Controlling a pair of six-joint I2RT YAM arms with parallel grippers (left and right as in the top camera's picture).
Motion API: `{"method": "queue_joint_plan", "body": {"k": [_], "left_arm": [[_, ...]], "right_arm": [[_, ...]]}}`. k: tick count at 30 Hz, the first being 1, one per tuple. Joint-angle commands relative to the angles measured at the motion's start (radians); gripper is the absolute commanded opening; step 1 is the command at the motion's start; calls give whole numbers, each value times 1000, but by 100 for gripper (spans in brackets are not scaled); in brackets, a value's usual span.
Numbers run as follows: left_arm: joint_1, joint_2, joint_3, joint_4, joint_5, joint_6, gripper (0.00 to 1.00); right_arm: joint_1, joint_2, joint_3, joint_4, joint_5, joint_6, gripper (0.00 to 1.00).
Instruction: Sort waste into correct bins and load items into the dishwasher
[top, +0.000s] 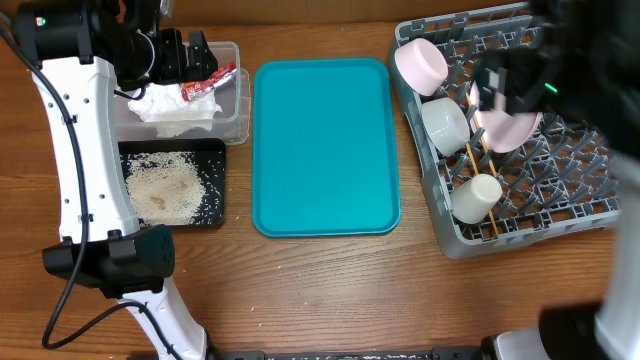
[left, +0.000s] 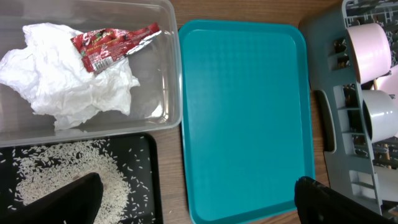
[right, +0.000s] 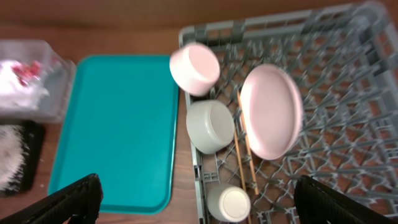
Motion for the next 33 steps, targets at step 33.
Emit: {"method": "queue_joint_plan", "body": {"k": [33], "left_arm": [[-6,0,8,2,-7,-6,100]], "right_arm": [[-64,-941,-1354,943,10,-2,100]]}}
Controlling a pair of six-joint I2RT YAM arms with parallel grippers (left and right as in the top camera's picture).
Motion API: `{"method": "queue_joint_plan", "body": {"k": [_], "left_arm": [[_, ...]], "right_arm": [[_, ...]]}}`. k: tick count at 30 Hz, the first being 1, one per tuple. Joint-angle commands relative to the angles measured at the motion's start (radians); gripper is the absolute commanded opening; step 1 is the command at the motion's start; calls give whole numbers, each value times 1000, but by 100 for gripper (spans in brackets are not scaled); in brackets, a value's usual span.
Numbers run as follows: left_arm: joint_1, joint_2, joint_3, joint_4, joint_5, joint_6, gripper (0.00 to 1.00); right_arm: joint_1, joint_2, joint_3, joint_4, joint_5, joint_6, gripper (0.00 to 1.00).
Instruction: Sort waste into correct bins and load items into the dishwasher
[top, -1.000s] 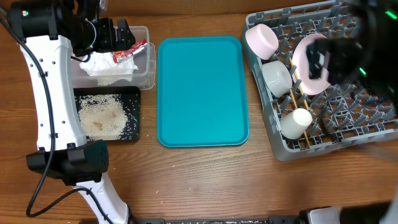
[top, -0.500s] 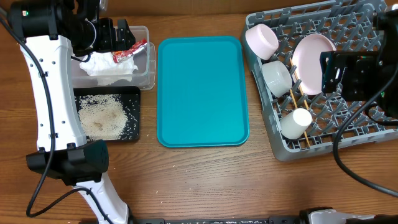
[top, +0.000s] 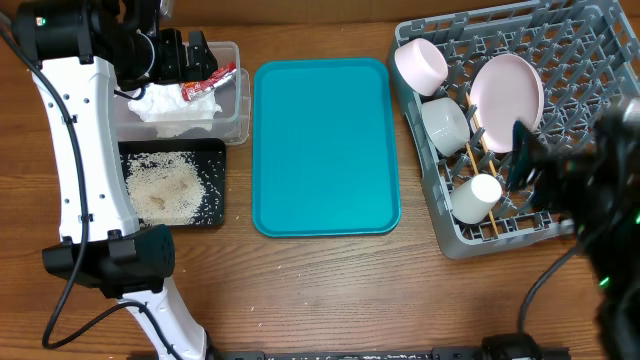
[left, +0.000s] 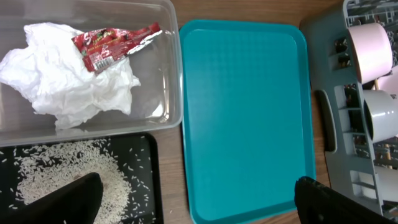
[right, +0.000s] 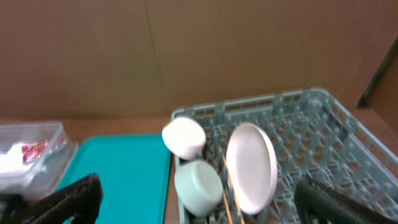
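Observation:
A grey dish rack (top: 500, 243) at the right holds a pink bowl (top: 420, 65), a pale bowl (top: 445, 125), a pink plate (top: 507, 90) on edge, chopsticks (top: 481, 165) and a white cup (top: 477, 197). My right gripper (right: 199, 208) is open and empty, drawn back over the rack's near right side. A clear bin (top: 241, 100) at the far left contains crumpled tissue (left: 68, 87) and a red wrapper (left: 109, 43). Above that bin my left gripper (left: 199, 205) hangs open and empty.
A bare teal tray (top: 325, 150) lies in the middle of the wooden table. A black tray (top: 216, 150) with loose rice (top: 165, 185) sits in front of the clear bin. The left arm's white links run down the table's left side.
My right arm has moved from over the rack's far part back to its near right side, still open; the pink plate now shows uncovered. The left arm has not moved.

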Motion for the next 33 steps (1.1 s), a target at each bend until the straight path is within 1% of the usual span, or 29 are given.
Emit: {"method": "queue_joint_plan", "body": {"k": [1,2,6,7,10,13,16,22,24,26,33], "left_arm": [[-6,0,8,2,-3,-5,100],[-6,0,8,2,-3,-5,100],[-6,0,8,2,-3,-6,100],[-6,0,8,2,-3,-5,100],[-6,0,8,2,-3,-5,100],[-6,0,8,2,-3,-5,100],[-6,0,8,2,-3,-5,100],[-6,0,8,2,-3,-5,100],[-6,0,8,2,-3,-5,100],[-6,0,8,2,-3,-5,100],[-6,0,8,2,-3,-5,100]], "right_arm": [[-18,-155,-298,154,-32,1,100],[-21,-215,-399,226,-40,2,100],[-26,-395,-715,455,-77,5,100],[-26,-455,-823,541,-95,5,100],[-26,-556,-1002,678,-138,5,100],[-26,-647,-1151,777,-164,25,100],[-26,-703,-1216,795,-163,58,100],[-26,-778,-1256,789,-162,57,100],[-26,-792,-1274,788,-162,57,100],[-25,-795,-1273,752,-163,57,100],[-13,-795,-1273,755,-165,57,100]]}}
